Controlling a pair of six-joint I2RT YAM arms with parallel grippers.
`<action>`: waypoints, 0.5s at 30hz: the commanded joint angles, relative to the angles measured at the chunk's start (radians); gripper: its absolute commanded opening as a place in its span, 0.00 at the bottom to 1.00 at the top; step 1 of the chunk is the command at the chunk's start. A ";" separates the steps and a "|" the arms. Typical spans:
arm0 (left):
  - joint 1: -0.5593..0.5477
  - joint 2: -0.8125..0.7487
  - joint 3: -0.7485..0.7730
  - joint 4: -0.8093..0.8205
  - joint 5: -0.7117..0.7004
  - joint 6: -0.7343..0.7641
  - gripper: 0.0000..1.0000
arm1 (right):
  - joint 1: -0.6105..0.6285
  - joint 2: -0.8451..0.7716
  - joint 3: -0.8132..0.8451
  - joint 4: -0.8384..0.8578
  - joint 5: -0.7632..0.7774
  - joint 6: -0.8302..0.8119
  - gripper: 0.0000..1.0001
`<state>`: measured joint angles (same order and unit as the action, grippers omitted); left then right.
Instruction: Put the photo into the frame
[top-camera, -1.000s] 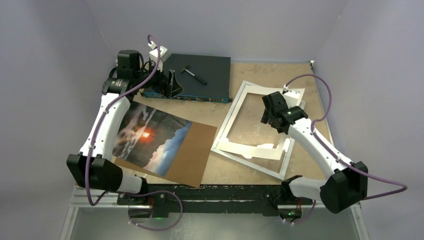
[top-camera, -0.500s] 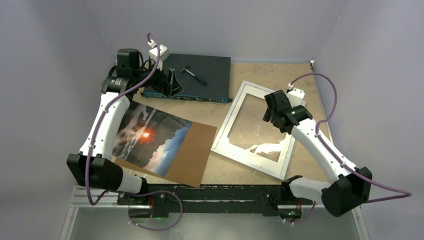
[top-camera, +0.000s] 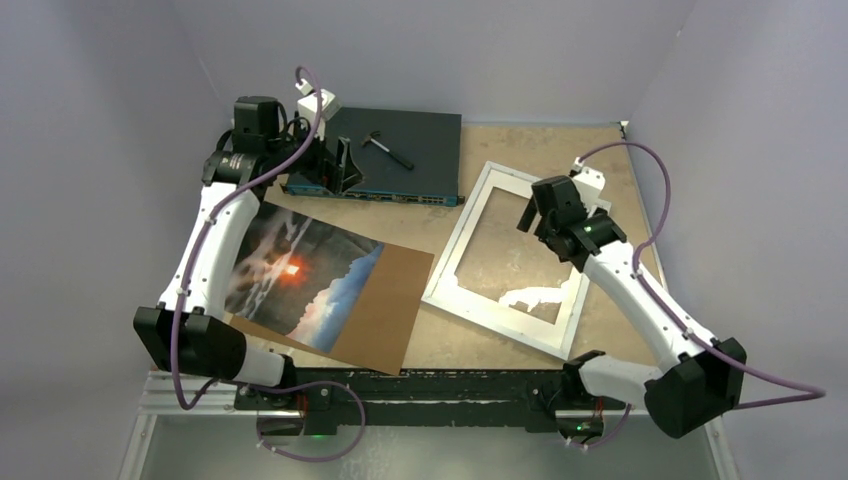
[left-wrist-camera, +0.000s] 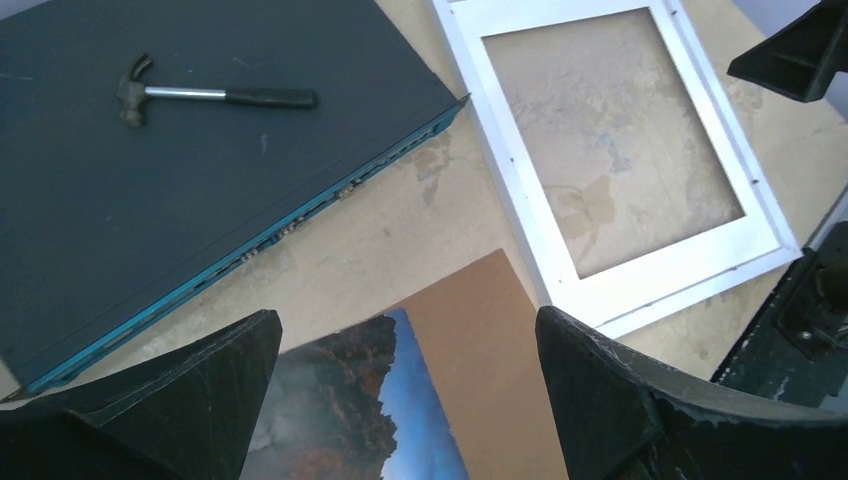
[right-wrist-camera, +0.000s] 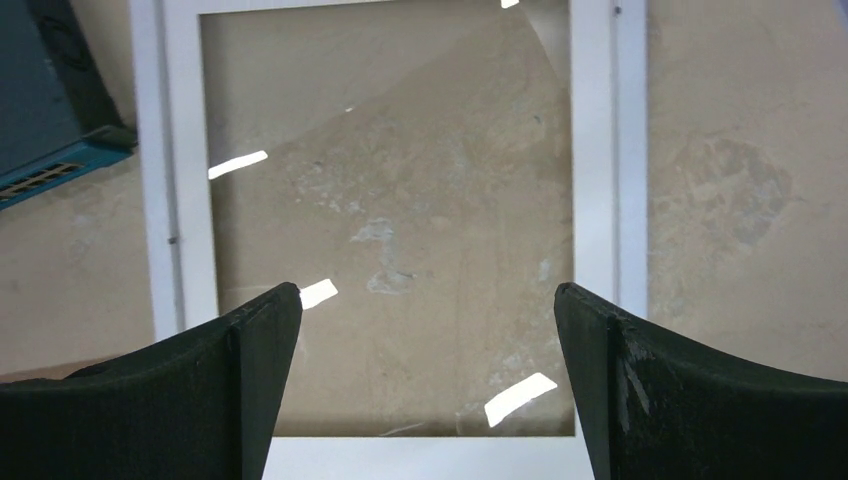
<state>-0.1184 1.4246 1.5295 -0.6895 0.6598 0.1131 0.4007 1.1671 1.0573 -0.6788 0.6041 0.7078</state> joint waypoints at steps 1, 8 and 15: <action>0.006 0.017 0.097 -0.080 -0.112 0.081 0.99 | 0.055 0.042 0.002 0.214 -0.096 -0.042 0.99; 0.179 0.024 0.144 -0.163 -0.254 0.196 0.96 | 0.317 0.339 0.194 0.450 -0.180 -0.121 0.99; 0.304 0.034 0.059 -0.247 -0.471 0.402 1.00 | 0.437 0.681 0.416 0.613 -0.340 -0.195 0.99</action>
<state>0.1577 1.4597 1.6386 -0.8700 0.3325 0.3573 0.7979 1.7287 1.3682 -0.1970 0.3729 0.5835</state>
